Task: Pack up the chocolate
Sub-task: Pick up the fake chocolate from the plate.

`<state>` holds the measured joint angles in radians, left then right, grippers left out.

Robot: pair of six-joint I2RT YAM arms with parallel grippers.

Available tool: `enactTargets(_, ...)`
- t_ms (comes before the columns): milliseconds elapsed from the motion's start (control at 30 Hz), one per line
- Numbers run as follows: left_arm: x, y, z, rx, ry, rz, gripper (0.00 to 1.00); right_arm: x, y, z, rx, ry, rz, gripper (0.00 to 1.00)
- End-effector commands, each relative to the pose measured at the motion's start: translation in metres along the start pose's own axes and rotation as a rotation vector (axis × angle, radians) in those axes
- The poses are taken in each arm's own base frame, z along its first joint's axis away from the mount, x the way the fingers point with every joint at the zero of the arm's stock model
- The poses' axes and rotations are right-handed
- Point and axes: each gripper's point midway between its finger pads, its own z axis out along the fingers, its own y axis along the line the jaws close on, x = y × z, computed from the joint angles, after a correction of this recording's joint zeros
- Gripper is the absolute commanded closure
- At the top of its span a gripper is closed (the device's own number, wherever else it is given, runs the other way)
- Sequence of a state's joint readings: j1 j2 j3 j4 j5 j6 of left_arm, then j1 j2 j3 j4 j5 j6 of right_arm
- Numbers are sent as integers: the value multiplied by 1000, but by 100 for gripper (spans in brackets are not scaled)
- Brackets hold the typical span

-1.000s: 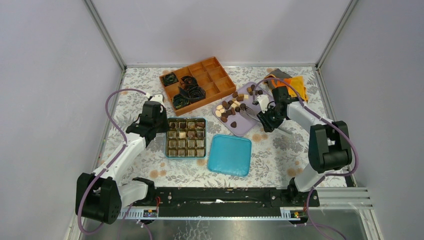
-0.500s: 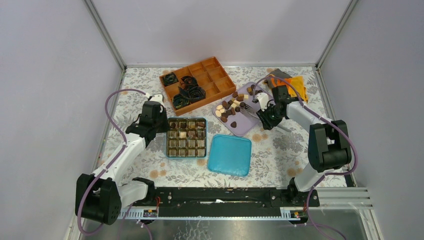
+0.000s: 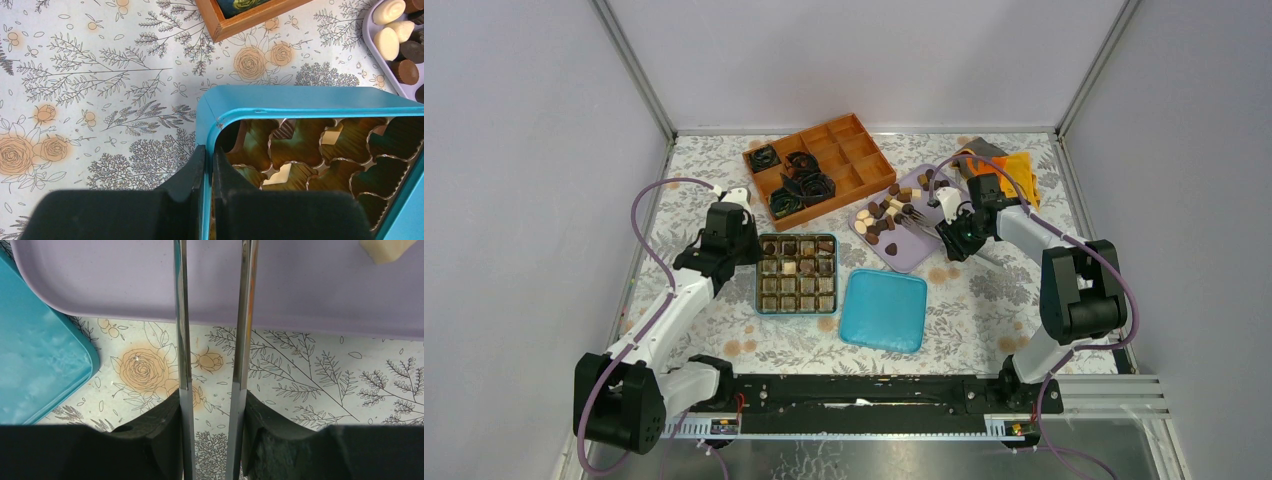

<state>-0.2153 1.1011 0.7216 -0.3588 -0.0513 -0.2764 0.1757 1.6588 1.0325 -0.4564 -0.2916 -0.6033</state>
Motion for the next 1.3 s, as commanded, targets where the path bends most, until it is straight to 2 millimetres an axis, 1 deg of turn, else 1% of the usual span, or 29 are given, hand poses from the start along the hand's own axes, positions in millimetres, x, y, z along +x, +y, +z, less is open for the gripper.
enactTargets(0, -29, -12, -4, 45, -99, -28, 100, -15, -5, -4, 18, -58, -12, 57)
enactTargets(267, -27, -17, 2, 67, -83, -34, 100, -14, -7, 3, 14, -44, -8, 56)
enactTargets(400, -28, -18, 3, 74, -81, -39, 100, -12, -1, 7, -12, -43, -14, 56)
enactTargets(467, -27, -23, 1, 101, -79, -40, 100, -12, -1, 8, -11, -42, -12, 56)
enactTargets(667, -27, -27, 1, 120, -75, -46, 100, -9, -2, 10, -13, -28, -12, 56)
enactTargets(767, -25, -27, 3, 121, -67, -44, 100, -8, -1, 9, -16, -26, -15, 58)
enactTargets(1033, -24, -29, 2, 130, -63, -43, 100, -9, 2, 3, -17, -34, -24, 70)
enactTargets(1267, -24, -27, 0, 124, -70, -40, 100, -12, 6, -5, -26, -61, -35, 92)
